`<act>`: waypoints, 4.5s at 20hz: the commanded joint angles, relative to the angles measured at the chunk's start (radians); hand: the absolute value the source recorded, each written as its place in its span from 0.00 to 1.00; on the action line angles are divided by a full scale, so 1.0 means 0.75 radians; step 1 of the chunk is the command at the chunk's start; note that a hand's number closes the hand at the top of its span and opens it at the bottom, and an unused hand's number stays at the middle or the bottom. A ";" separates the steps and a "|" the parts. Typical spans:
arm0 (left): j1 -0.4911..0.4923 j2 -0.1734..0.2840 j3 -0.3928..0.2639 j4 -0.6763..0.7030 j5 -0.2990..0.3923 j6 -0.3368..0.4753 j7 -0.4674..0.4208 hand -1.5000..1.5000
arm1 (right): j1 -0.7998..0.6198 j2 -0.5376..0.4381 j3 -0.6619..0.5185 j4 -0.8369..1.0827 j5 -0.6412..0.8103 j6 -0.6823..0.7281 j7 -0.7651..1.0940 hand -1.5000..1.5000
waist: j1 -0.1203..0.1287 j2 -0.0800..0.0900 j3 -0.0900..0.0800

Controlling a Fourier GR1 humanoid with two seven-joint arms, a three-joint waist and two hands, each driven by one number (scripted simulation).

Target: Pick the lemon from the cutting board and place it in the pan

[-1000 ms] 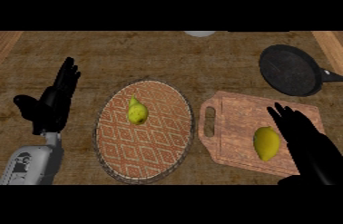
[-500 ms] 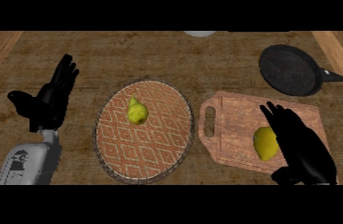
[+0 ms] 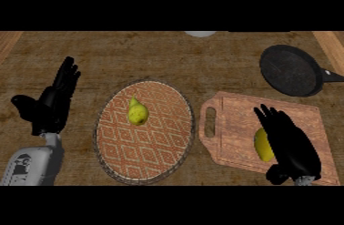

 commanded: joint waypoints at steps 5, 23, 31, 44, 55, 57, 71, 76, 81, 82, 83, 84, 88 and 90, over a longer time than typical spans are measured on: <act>0.017 -0.009 0.001 -0.002 -0.033 -0.004 -0.009 0.50 | -0.061 0.016 0.062 0.184 0.072 -0.084 -0.207 1.00 | 0.002 0.001 0.000; 0.017 -0.041 0.015 0.001 -0.062 -0.006 -0.038 0.50 | -0.100 0.348 0.207 -0.017 0.042 0.216 -0.095 1.00 | 0.000 -0.001 -0.001; 0.028 -0.032 0.017 -0.080 -0.039 -0.018 0.060 0.50 | -0.100 0.359 0.100 -0.427 0.039 0.024 -0.078 1.00 | -0.007 -0.005 0.000; 0.006 -0.039 0.029 -0.081 -0.028 -0.026 0.047 0.50 | -0.526 0.377 -0.659 -0.080 -0.478 -0.070 -0.155 1.00 | 0.014 0.005 0.002; -0.036 -0.063 0.005 -0.011 -0.058 -0.020 0.029 0.50 | -0.832 -0.078 -0.937 0.898 -0.412 -0.380 -0.679 1.00 | 0.042 0.016 0.003; -0.058 -0.028 0.025 0.021 -0.037 -0.062 0.008 0.50 | -0.871 -0.153 -0.950 1.022 -0.343 -0.473 -0.732 1.00 | 0.053 0.024 0.003; -0.085 -0.075 -0.030 0.020 -0.071 -0.049 -0.019 0.50 | -1.140 -0.259 -1.114 1.860 -0.389 -0.710 -1.006 1.00 | 0.122 0.051 0.009; -0.070 -0.059 -0.008 0.040 -0.045 -0.075 -0.027 0.50 | -1.141 -0.268 -1.132 2.027 -0.438 -0.408 -1.014 0.00 | 0.130 0.054 0.010; -0.065 -0.058 0.001 0.044 -0.036 -0.084 -0.057 0.50 | -1.162 -0.316 -1.169 2.073 -0.465 -0.413 -1.129 0.00 | 0.115 0.052 0.009; -0.047 -0.055 0.008 0.045 -0.033 -0.084 -0.061 0.50 | -1.121 -0.280 -1.191 2.076 -0.491 -0.445 -1.200 0.00 | 0.106 0.048 0.010; -0.110 -0.074 -0.005 0.024 -0.044 -0.051 0.005 0.50 | -1.142 -0.285 -1.216 2.062 -0.513 -0.467 -1.223 0.00 | 0.110 0.052 0.012; -0.101 -0.064 -0.010 -0.004 -0.040 -0.067 0.004 0.50 | -1.127 -0.284 -1.260 2.067 -0.556 -0.475 -1.249 0.00 | 0.112 0.050 0.013; -0.071 -0.056 0.019 0.029 -0.020 -0.076 -0.009 0.50 | -1.126 -0.295 -1.378 2.071 -0.683 -0.460 -1.352 0.00 | 0.084 0.040 0.010; -0.076 -0.054 0.030 0.063 -0.043 -0.052 -0.046 0.50 | -1.113 -0.358 -1.442 2.091 -0.761 -0.300 -1.411 0.00 | 0.056 0.034 0.008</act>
